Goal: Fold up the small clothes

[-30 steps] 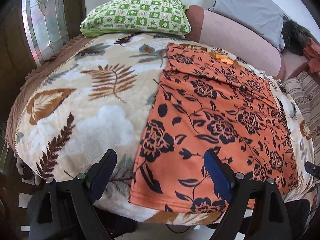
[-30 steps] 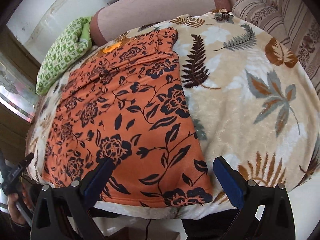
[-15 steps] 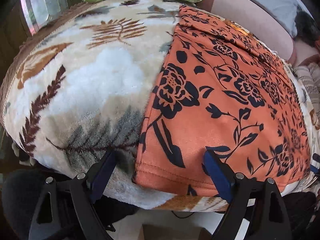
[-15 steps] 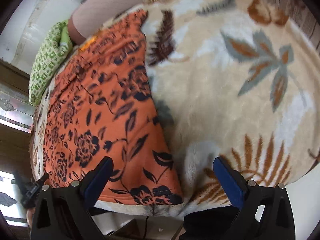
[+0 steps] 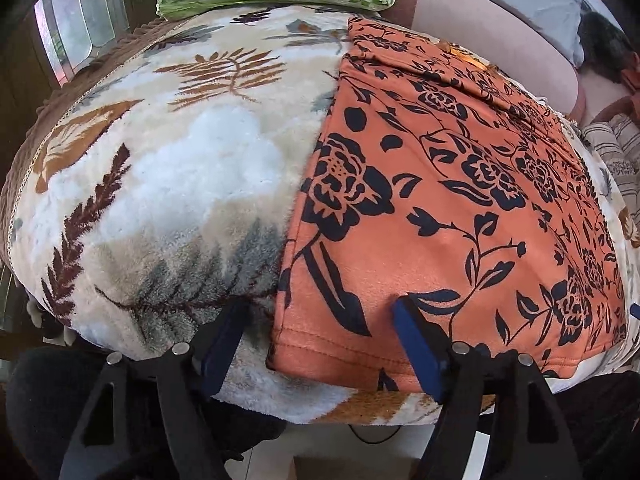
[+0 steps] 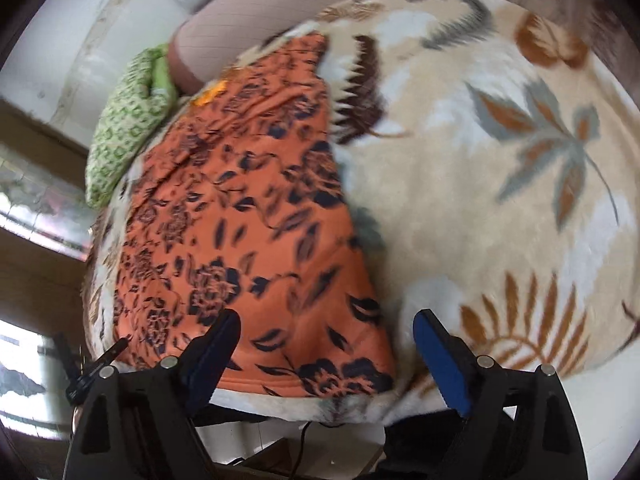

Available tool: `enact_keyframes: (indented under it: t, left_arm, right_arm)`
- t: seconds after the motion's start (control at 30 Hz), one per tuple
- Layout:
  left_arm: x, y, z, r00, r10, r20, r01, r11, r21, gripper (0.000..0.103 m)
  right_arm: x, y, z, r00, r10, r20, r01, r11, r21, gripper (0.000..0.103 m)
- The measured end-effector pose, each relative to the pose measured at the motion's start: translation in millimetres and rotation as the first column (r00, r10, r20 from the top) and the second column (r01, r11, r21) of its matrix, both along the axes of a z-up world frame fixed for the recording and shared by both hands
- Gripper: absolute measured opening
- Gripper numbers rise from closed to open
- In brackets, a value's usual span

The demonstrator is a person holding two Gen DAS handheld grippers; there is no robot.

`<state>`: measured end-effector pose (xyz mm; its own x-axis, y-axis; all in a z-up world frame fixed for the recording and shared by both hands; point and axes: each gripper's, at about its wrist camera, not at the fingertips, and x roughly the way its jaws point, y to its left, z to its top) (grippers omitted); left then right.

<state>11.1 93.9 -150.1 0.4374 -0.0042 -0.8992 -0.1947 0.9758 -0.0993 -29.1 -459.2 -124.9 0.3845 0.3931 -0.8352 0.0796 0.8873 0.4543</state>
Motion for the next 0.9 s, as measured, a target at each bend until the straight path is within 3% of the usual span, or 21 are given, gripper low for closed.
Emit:
enact_keyframes:
  t: [0.13,0.17,0.2,0.27,0.3,0.37,0.4,0.57,0.63,0.7,0.77,0.8,0.83,0.9]
  left_arm:
    - [0.3,1.1,-0.3,1.000,0.004,-0.007,-0.004,1.000,-0.006,0.075]
    - [-0.3,1.4,0.1,1.000,0.004,-0.007,-0.004,1.000,-0.003,0.073]
    - [-1.3,2.1,0.6,1.000,0.008,-0.005,-0.008,1.000,0.000,0.067]
    - [-2.3,4.7,1.4,1.000,0.019,-0.003,-0.019,1.000,-0.004,0.056]
    - [-2.3,6.8,2.4,1.000,0.026,-0.003,-0.026,1.000,-0.009,0.046]
    - [-2.7,11.9,5.8,0.999,0.033,0.002,-0.033,0.999,-0.038,0.021]
    - [-2.9,13.7,6.8,0.999,0.035,-0.001,-0.035,0.998,-0.053,0.016]
    - [-3.8,25.2,7.3,1.000,0.016,-0.008,-0.017,0.990,-0.142,0.016]
    - [-5.2,26.3,6.9,1.000,-0.007,-0.008,0.006,0.988,-0.154,0.036]
    - [-7.7,26.5,5.7,1.000,-0.020,0.008,0.021,0.985,-0.171,0.038]
    - [-8.6,21.1,4.7,0.999,-0.045,-0.004,0.045,0.989,-0.139,0.033]
    - [-8.7,18.9,4.3,0.998,-0.055,-0.012,0.053,0.993,-0.104,0.017]
    - [-8.1,17.5,5.6,0.998,-0.065,-0.013,0.064,0.993,-0.101,0.011]
    - [-7.5,20.9,10.5,0.998,-0.061,-0.009,0.058,0.987,-0.151,0.007]
  right_arm:
    - [14.2,7.7,-36.3,0.995,0.034,-0.094,-0.031,0.999,0.034,0.089]
    - [12.1,8.2,-35.9,0.996,0.030,-0.081,-0.027,0.999,0.031,0.088]
    - [9.6,8.2,-32.1,0.996,0.035,-0.077,-0.031,0.998,0.052,0.081]
    - [2.7,6.0,-33.3,0.994,0.037,-0.105,-0.026,0.995,0.098,0.052]
    - [0.9,5.2,-36.5,0.992,0.034,-0.124,-0.024,0.996,0.084,0.032]
    - [-2.1,-0.3,-44.2,0.991,0.015,-0.133,0.000,0.994,0.108,0.029]
    - [-2.6,-5.2,-46.4,0.990,-0.008,-0.141,0.028,0.990,0.141,0.027]
    - [-0.9,-3.4,-44.8,0.990,-0.005,-0.139,0.024,0.990,0.138,0.027]
    - [0.2,-8.3,-48.2,0.988,-0.017,-0.152,0.044,0.983,0.179,0.028]
    - [-0.7,-14.7,-49.1,0.987,-0.022,-0.161,0.056,0.976,0.208,0.028]
    - [-1.7,-14.7,-49.4,0.988,-0.012,-0.156,0.044,0.978,0.204,0.028]
    - [-1.6,-13.5,-48.8,0.988,-0.008,-0.154,0.039,0.979,0.200,0.028]
    - [-1.6,-12.3,-48.2,0.988,-0.002,-0.153,0.033,0.978,0.205,0.029]
    - [-2.9,-12.3,-45.8,0.988,0.008,-0.153,0.026,0.976,0.217,0.023]
